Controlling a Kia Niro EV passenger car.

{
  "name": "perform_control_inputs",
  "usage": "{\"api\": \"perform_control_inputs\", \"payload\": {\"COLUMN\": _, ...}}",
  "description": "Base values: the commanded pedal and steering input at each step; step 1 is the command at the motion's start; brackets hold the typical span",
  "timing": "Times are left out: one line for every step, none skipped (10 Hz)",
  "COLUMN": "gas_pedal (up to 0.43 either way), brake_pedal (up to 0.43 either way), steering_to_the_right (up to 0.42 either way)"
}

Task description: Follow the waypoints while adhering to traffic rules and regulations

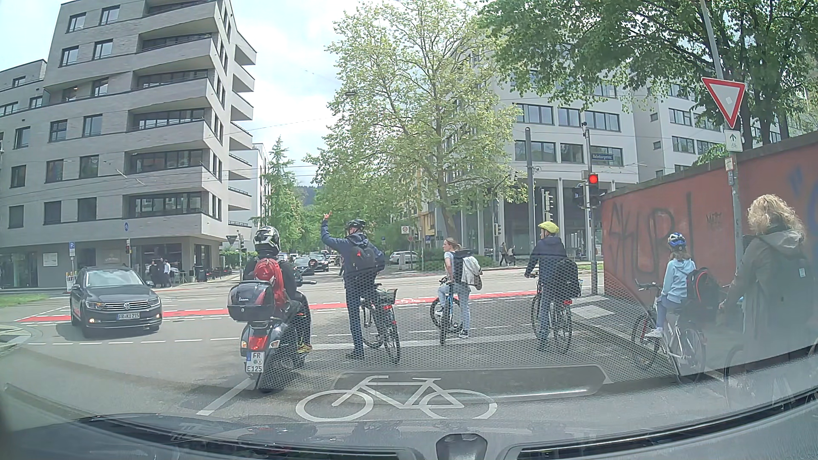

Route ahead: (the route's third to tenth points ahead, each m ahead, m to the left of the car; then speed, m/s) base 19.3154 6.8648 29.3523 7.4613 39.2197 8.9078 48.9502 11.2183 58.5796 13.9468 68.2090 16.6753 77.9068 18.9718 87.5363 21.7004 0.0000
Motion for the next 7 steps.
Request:
{"api": "perform_control_inputs", "payload": {"gas_pedal": 0.000, "brake_pedal": 0.268, "steering_to_the_right": -0.015}}
{"api": "perform_control_inputs", "payload": {"gas_pedal": 0.000, "brake_pedal": 0.268, "steering_to_the_right": -0.015}}
{"api": "perform_control_inputs", "payload": {"gas_pedal": 0.000, "brake_pedal": 0.268, "steering_to_the_right": -0.015}}
{"api": "perform_control_inputs", "payload": {"gas_pedal": 0.000, "brake_pedal": 0.268, "steering_to_the_right": -0.015}}
{"api": "perform_control_inputs", "payload": {"gas_pedal": 0.000, "brake_pedal": 0.268, "steering_to_the_right": -0.015}}
{"api": "perform_control_inputs", "payload": {"gas_pedal": 0.000, "brake_pedal": 0.262, "steering_to_the_right": -0.015}}
{"api": "perform_control_inputs", "payload": {"gas_pedal": 0.000, "brake_pedal": 0.268, "steering_to_the_right": -0.015}}
